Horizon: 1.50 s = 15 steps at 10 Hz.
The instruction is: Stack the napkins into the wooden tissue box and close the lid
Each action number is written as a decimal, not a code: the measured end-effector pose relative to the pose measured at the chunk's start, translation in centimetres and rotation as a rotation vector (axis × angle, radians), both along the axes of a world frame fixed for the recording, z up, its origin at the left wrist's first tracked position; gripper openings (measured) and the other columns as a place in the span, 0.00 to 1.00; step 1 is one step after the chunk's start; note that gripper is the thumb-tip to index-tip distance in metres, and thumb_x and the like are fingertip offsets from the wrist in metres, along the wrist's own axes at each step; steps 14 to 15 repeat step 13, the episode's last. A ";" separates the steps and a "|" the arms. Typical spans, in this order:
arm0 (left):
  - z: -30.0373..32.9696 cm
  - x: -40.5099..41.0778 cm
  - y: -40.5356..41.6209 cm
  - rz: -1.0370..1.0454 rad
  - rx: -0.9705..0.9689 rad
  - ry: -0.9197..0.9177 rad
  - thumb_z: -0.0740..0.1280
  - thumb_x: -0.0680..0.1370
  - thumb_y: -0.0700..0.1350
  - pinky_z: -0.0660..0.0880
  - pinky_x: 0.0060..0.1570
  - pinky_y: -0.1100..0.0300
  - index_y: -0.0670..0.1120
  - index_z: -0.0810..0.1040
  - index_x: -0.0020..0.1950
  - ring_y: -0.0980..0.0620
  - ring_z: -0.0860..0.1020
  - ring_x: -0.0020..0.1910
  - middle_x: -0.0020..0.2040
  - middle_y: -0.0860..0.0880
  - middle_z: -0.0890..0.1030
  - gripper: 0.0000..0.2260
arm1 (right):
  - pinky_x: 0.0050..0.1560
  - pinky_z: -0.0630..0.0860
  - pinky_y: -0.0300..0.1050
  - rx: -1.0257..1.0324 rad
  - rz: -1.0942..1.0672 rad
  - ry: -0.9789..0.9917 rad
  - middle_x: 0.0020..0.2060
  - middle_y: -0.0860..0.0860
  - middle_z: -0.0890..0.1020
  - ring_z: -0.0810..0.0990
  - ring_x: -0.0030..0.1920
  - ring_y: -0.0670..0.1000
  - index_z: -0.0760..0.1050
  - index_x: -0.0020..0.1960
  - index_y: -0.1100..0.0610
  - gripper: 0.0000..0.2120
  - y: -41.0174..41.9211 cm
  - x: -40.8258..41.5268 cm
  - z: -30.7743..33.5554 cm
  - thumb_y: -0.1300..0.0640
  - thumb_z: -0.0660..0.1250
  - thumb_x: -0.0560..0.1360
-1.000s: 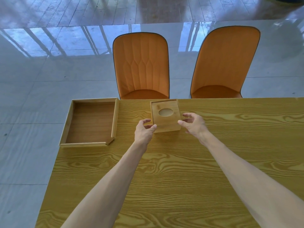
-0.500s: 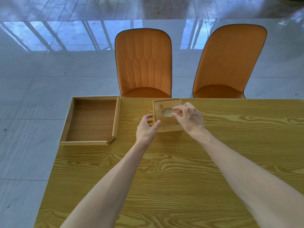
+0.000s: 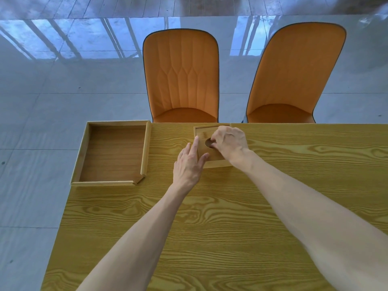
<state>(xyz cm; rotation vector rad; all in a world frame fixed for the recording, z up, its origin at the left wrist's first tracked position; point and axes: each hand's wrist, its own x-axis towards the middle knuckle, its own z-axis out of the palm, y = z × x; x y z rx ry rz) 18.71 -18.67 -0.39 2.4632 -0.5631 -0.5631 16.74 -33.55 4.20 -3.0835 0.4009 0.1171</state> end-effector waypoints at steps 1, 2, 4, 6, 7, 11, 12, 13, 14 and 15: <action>-0.4 -0.1 0.0 -0.002 -0.006 -0.023 0.57 0.81 0.62 0.68 0.69 0.43 0.56 0.50 0.81 0.44 0.62 0.77 0.79 0.45 0.64 0.31 | 0.52 0.79 0.45 -0.073 0.050 0.028 0.48 0.51 0.84 0.84 0.48 0.52 0.83 0.53 0.55 0.06 0.2 0.2 0.0 0.56 0.69 0.79; -0.4 -0.2 -0.1 0.001 0.003 -0.033 0.57 0.81 0.61 0.69 0.68 0.43 0.56 0.50 0.81 0.44 0.63 0.77 0.78 0.46 0.65 0.31 | 0.51 0.78 0.46 -0.089 0.107 0.033 0.49 0.53 0.83 0.83 0.48 0.53 0.82 0.52 0.57 0.07 0.2 0.1 -0.1 0.59 0.66 0.80; -0.3 -0.2 -0.2 0.002 0.009 -0.040 0.57 0.81 0.61 0.71 0.65 0.43 0.55 0.50 0.81 0.45 0.65 0.75 0.76 0.49 0.68 0.31 | 0.51 0.75 0.47 -0.007 0.155 -0.033 0.48 0.54 0.82 0.82 0.47 0.54 0.83 0.53 0.57 0.11 -0.3 -0.4 -0.2 0.54 0.63 0.81; 0.3 -0.4 -0.3 0.022 0.023 -0.023 0.58 0.82 0.59 0.72 0.62 0.43 0.56 0.51 0.81 0.45 0.68 0.72 0.75 0.50 0.70 0.30 | 0.48 0.75 0.46 0.112 0.081 -0.157 0.48 0.54 0.83 0.83 0.47 0.55 0.83 0.52 0.58 0.10 -0.8 -1.8 0.1 0.53 0.67 0.79; 0.5 -0.4 -0.4 0.030 0.033 0.007 0.58 0.82 0.60 0.72 0.62 0.41 0.58 0.51 0.81 0.44 0.68 0.72 0.75 0.49 0.69 0.29 | 0.45 0.73 0.45 0.101 0.083 -0.167 0.46 0.54 0.82 0.82 0.45 0.53 0.83 0.52 0.58 0.08 -0.9 -2.4 0.1 0.55 0.68 0.78; 1.2 -0.1 -0.7 0.013 0.071 0.017 0.56 0.82 0.60 0.73 0.60 0.42 0.58 0.50 0.80 0.43 0.70 0.70 0.74 0.49 0.71 0.29 | 0.39 0.76 0.46 0.218 -0.011 -0.314 0.42 0.52 0.81 0.80 0.38 0.53 0.83 0.50 0.57 0.05 -1.4 -4.6 -0.1 0.57 0.70 0.77; 1.2 -0.1 -0.4 0.003 0.069 0.009 0.56 0.82 0.60 0.73 0.59 0.43 0.58 0.50 0.81 0.42 0.72 0.68 0.72 0.47 0.73 0.29 | 0.38 0.80 0.46 0.278 -0.039 -0.299 0.43 0.51 0.81 0.81 0.38 0.52 0.83 0.51 0.56 0.08 -1.5 -4.6 -0.1 0.53 0.70 0.77; 1.6 0.3 -0.2 -0.034 0.091 -0.033 0.56 0.82 0.60 0.74 0.58 0.44 0.57 0.51 0.81 0.41 0.73 0.67 0.71 0.45 0.74 0.29 | 0.39 0.82 0.48 0.320 -0.059 -0.283 0.48 0.49 0.82 0.83 0.41 0.51 0.81 0.57 0.55 0.13 -1.8 -4.4 0.4 0.48 0.66 0.80; 1.6 0.3 -0.2 -0.034 0.091 -0.033 0.56 0.82 0.60 0.74 0.58 0.44 0.57 0.51 0.81 0.41 0.73 0.67 0.71 0.45 0.74 0.29 | 0.39 0.82 0.48 0.320 -0.059 -0.283 0.48 0.49 0.82 0.83 0.41 0.51 0.81 0.57 0.55 0.13 -1.8 -4.4 0.4 0.48 0.66 0.80; 1.6 0.3 -0.2 -0.034 0.091 -0.033 0.56 0.82 0.60 0.74 0.58 0.44 0.57 0.51 0.81 0.41 0.73 0.67 0.71 0.45 0.74 0.29 | 0.39 0.82 0.48 0.320 -0.059 -0.283 0.48 0.49 0.82 0.83 0.41 0.51 0.81 0.57 0.55 0.13 -1.8 -4.4 0.4 0.48 0.66 0.80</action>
